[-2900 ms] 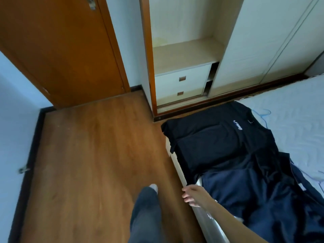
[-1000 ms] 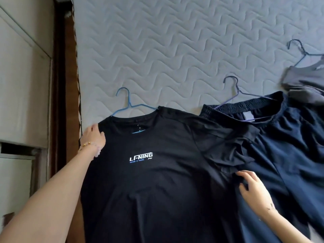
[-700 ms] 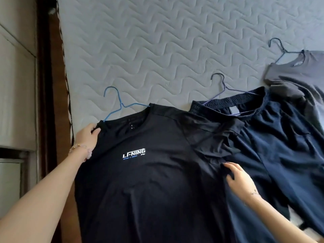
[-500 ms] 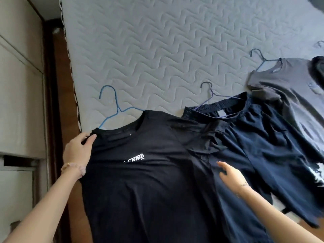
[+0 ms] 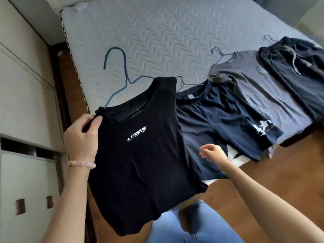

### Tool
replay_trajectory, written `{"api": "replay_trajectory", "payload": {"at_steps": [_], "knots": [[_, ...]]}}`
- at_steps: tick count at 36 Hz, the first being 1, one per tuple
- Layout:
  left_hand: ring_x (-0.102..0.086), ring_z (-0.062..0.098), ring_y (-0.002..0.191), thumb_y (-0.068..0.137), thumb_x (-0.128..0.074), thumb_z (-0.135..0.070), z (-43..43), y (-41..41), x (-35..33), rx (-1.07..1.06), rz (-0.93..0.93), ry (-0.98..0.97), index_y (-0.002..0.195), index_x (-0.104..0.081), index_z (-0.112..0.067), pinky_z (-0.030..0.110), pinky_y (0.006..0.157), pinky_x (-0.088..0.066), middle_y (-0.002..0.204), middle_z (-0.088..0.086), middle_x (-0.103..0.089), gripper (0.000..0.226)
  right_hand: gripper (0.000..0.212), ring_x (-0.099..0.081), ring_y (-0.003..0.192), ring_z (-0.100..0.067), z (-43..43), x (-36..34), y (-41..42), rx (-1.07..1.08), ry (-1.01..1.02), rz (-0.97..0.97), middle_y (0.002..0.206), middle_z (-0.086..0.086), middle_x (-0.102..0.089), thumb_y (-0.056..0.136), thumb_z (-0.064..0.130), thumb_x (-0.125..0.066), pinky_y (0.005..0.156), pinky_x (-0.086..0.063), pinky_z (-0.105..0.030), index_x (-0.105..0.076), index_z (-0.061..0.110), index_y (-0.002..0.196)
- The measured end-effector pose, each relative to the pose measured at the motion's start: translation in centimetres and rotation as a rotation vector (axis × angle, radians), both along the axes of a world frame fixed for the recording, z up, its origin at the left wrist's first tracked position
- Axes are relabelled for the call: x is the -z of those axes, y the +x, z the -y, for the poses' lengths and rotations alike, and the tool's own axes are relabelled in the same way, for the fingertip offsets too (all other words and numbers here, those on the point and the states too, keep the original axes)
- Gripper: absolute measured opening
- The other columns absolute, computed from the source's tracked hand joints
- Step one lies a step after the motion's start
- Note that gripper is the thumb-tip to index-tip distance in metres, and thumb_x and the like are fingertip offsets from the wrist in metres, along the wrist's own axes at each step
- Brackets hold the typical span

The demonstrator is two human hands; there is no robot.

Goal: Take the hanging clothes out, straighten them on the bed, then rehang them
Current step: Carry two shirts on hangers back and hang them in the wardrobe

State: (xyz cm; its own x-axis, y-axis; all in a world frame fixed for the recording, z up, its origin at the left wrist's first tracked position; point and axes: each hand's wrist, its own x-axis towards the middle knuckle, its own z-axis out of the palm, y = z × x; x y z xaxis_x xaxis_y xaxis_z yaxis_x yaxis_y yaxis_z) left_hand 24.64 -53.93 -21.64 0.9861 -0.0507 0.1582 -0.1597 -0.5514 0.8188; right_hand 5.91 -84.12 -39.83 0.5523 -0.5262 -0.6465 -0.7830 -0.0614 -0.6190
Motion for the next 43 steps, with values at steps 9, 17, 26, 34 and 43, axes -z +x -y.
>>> {"api": "replay_trajectory", "payload": {"at_steps": [9, 17, 26, 34, 43], "knots": [[-0.056, 0.0, 0.07, 0.086, -0.06, -0.029, 6.7, -10.7, -5.4, 0.219, 0.063, -0.066, 0.08, -0.065, -0.021, 0.019, 0.069, -0.042, 0.067, -0.024, -0.063, 0.011, 0.031, -0.058, 0.061, -0.016, -2.1, 0.8, -21.7, 0.202, 0.177, -0.146, 0.071, -0.007, -0.068, 0.093, -0.003, -0.052, 0.049, -0.039, -0.019, -0.065, 0.019, 0.075], [-0.053, 0.001, 0.063, 0.082, -0.063, -0.029, 18.3, -20.2, -4.6, 0.412, -0.028, -0.133, 0.063, -0.06, -0.034, 0.029, 0.068, -0.042, 0.06, -0.023, -0.061, 0.02, 0.03, -0.054, 0.047, -0.016, -1.3, 2.7, -41.2, 0.475, 0.28, -0.256, 0.043, 0.0, -0.063, 0.093, -0.01, -0.054, 0.044, -0.041, -0.017, -0.067, 0.003, 0.07], [-0.044, 0.003, 0.055, 0.085, -0.064, -0.022, 28.2, -29.7, -1.9, 0.487, -0.163, -0.24, 0.059, -0.058, -0.026, 0.022, 0.061, -0.035, 0.051, -0.016, -0.052, 0.028, 0.026, -0.046, 0.025, -0.007, 2.9, 2.1, -50.9, 0.661, 0.348, -0.209, 0.043, -0.005, -0.061, 0.098, -0.014, -0.046, 0.031, -0.028, -0.008, -0.063, -0.005, 0.08], [-0.049, 0.002, 0.059, 0.085, -0.064, -0.023, 35.9, -30.2, -1.7, 0.489, -0.205, -0.256, 0.057, -0.063, -0.033, 0.024, 0.067, -0.039, 0.053, -0.02, -0.057, 0.03, 0.033, -0.046, 0.024, 0.0, 13.7, 0.8, -47.6, 0.724, 0.28, -0.126, 0.054, -0.005, -0.06, 0.099, -0.012, -0.038, 0.028, -0.026, -0.007, -0.059, 0.004, 0.079], [-0.053, 0.013, 0.071, 0.084, -0.065, -0.025, 49.1, -29.4, 0.3, 0.466, -0.289, -0.257, 0.059, -0.065, -0.034, 0.036, 0.078, -0.044, 0.056, -0.017, -0.06, 0.026, 0.04, -0.048, 0.027, 0.004, 30.2, 0.2, -42.1, 0.737, 0.226, 0.019, 0.063, -0.007, -0.06, 0.098, -0.011, -0.037, 0.031, -0.032, -0.008, -0.059, 0.011, 0.073]]}}
